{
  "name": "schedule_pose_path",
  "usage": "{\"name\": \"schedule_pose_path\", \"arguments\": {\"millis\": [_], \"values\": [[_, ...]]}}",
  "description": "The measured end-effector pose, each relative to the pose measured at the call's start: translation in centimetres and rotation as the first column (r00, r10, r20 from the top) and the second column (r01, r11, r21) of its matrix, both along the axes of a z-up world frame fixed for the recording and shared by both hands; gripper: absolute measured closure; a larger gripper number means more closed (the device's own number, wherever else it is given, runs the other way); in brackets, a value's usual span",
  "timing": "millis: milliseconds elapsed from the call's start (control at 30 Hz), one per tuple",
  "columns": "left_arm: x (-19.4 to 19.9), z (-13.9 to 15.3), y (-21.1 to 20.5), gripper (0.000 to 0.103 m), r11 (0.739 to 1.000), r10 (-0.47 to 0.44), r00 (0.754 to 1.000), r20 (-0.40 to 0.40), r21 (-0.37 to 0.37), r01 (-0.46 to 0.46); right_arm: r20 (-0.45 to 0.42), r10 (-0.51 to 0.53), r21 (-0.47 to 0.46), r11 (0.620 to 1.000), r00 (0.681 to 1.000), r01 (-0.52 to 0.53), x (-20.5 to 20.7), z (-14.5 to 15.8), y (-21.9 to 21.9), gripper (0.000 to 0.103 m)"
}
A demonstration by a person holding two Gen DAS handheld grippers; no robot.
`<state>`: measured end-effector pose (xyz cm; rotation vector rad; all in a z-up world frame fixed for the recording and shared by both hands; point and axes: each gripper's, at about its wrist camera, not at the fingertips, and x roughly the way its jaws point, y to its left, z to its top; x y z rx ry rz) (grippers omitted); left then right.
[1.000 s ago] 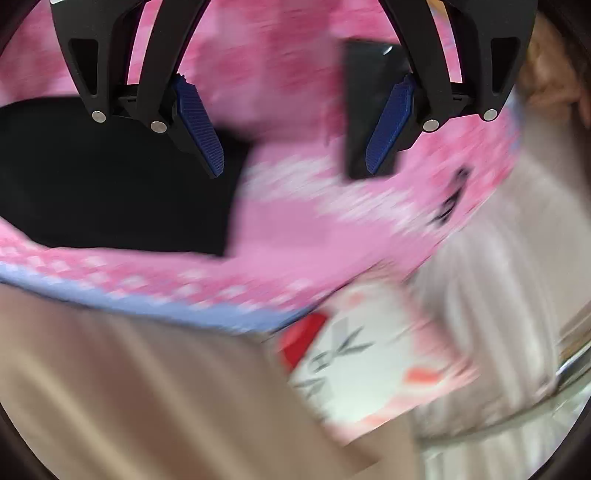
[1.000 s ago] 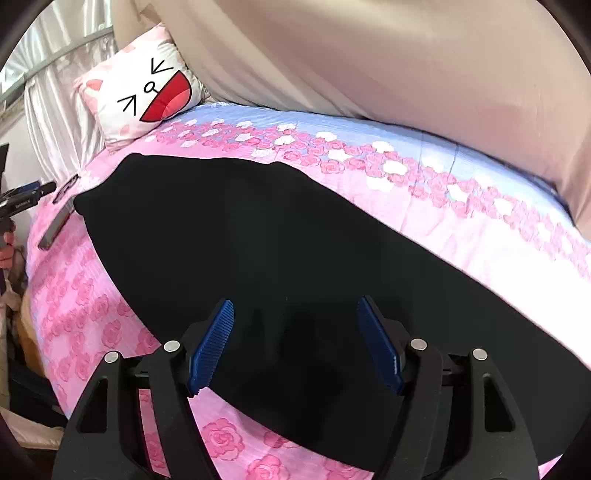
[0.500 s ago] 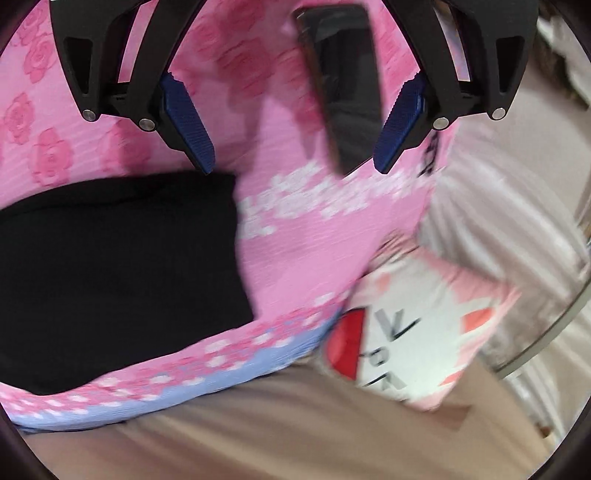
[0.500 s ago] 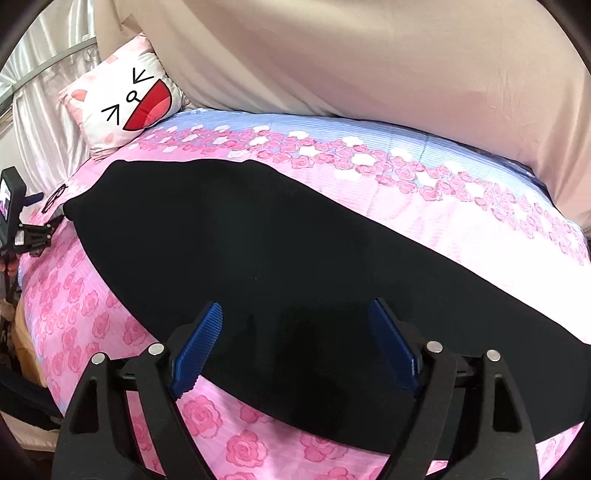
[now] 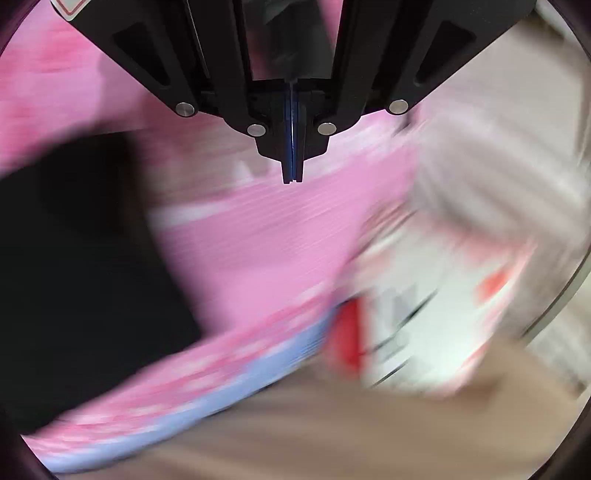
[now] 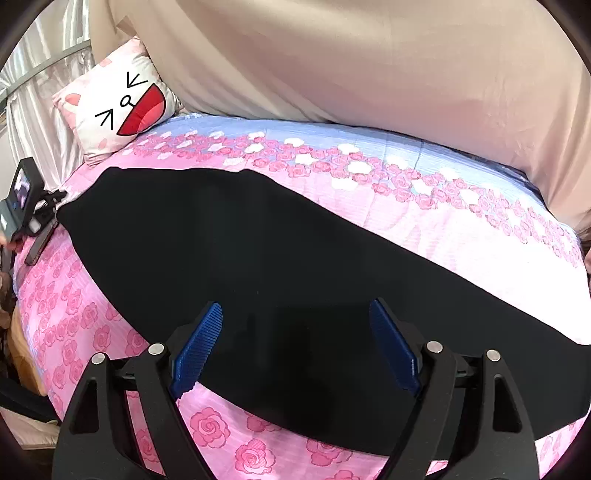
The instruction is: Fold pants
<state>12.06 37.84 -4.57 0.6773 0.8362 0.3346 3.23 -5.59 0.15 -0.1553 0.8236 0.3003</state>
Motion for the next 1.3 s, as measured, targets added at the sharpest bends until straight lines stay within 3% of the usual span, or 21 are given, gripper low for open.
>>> {"name": "schedule_pose_path", "arguments": {"millis": [67,133,200,267,333,400,500,533,567,667,700,767,833,900,933,967,1033,1067,1133,1200,1300], "values": [[-0.2,0.7,3.0,0.096,0.991,0.135,0.991,0.013,-0.009,-0.135,0.000,-0.009,-0.008,1.000,1.000,0.009,0.1,-0.1,-0.3,0.023],[-1.4,2.2,4.3,0.096,0.970,0.211,0.977,0.032,-0.132,-0.205,-0.008,-0.025,0.001,1.000,1.000,0.025,0.1,-0.4,-0.8,0.023],[-2.8,3.9,3.3,0.096,0.948,0.200,0.978,0.051,-0.263,-0.180,-0.016,-0.041,0.019,0.999,0.999,0.042,0.2,-0.7,-1.4,0.023],[-4.1,5.9,-0.5,0.089,0.928,0.116,0.987,0.112,-0.367,-0.067,-0.017,-0.055,0.040,0.998,0.998,0.056,0.2,-0.8,-1.9,0.023],[-4.3,7.1,-5.2,0.035,0.882,0.006,0.988,0.154,-0.467,0.068,-0.021,-0.068,0.060,0.996,0.997,0.069,0.3,-0.9,-2.2,0.023],[-3.1,6.2,-9.5,0.022,0.848,-0.073,0.988,0.139,-0.513,0.135,-0.023,-0.065,0.080,0.995,0.998,0.066,0.0,-1.0,-2.6,0.023],[0.8,-0.5,-13.4,0.023,0.923,-0.057,0.997,-0.048,-0.383,0.034,-0.023,-0.078,0.054,0.995,0.997,0.079,-0.9,-1.5,-4.3,0.023],[1.1,-1.6,-13.0,0.017,0.926,-0.041,0.998,-0.044,-0.377,0.021,-0.025,-0.103,0.038,0.994,0.994,0.104,-1.3,-1.9,-5.5,0.023],[0.7,-1.4,-12.2,0.016,0.909,-0.029,1.000,0.005,-0.417,0.028,-0.034,-0.150,0.010,0.989,0.988,0.151,-1.7,-2.4,-7.4,0.023],[0.8,0.2,-9.9,0.021,0.859,0.070,0.997,-0.032,-0.506,-0.077,-0.050,-0.329,-0.052,0.944,0.943,0.326,-2.9,-2.9,-14.5,0.023],[0.3,1.4,-10.0,0.029,0.866,0.106,0.994,-0.008,-0.490,-0.096,-0.051,-0.389,-0.043,0.921,0.920,0.387,-3.5,-2.6,-17.1,0.023],[-0.6,4.4,-11.3,0.029,0.874,0.125,0.990,0.067,-0.480,-0.078,-0.054,-0.481,0.041,0.874,0.875,0.483,-4.9,-1.4,-22.2,0.023],[-1.2,6.8,-14.0,0.026,0.856,0.117,0.986,0.122,-0.516,-0.038,-0.034,-0.506,0.082,0.858,0.862,0.507,-5.5,-0.4,-25.2,0.023],[-0.4,7.5,-17.2,0.020,0.861,0.113,0.984,0.139,-0.509,-0.027,-0.044,-0.511,0.031,0.858,0.858,0.513,-4.8,-1.2,-27.8,0.026],[0.0,7.3,-18.7,0.020,0.870,0.119,0.983,0.137,-0.491,-0.037,-0.051,-0.549,-0.028,0.836,0.834,0.548,-4.4,-2.0,-29.6,0.031],[0.4,7.3,-19.6,0.020,0.878,0.120,0.984,0.135,-0.476,-0.041,-0.053,-0.599,-0.041,0.800,0.799,0.598,-4.6,-2.5,-32.5,0.026],[0.5,7.1,-22.8,0.020,0.880,0.090,0.986,0.139,-0.475,-0.013,-0.075,-0.679,0.094,0.724,0.730,0.683,-6.7,-1.5,-37.7,0.049],[0.3,7.2,-24.4,0.020,0.873,0.070,0.987,0.143,-0.488,0.009,-0.079,-0.706,0.162,0.688,0.704,0.707,-8.0,-0.5,-40.2,0.049],[-0.2,7.4,-28.7,0.020,0.860,0.008,0.987,0.160,-0.505,0.075,-0.041,-0.753,0.173,0.643,0.657,0.746,-9.4,0.9,-42.3,0.043],[-0.6,7.4,-33.0,0.020,0.857,-0.042,0.981,0.189,-0.498,0.133,-0.030,-0.746,0.149,0.655,0.665,0.741,-9.4,1.7,-43.4,0.043],[-0.8,6.9,-39.9,0.020,0.819,-0.140,0.971,0.192,-0.528,0.223,-0.038,-0.681,0.128,0.722,0.731,0.680,-7.9,1.9,-43.0,0.041]]}}
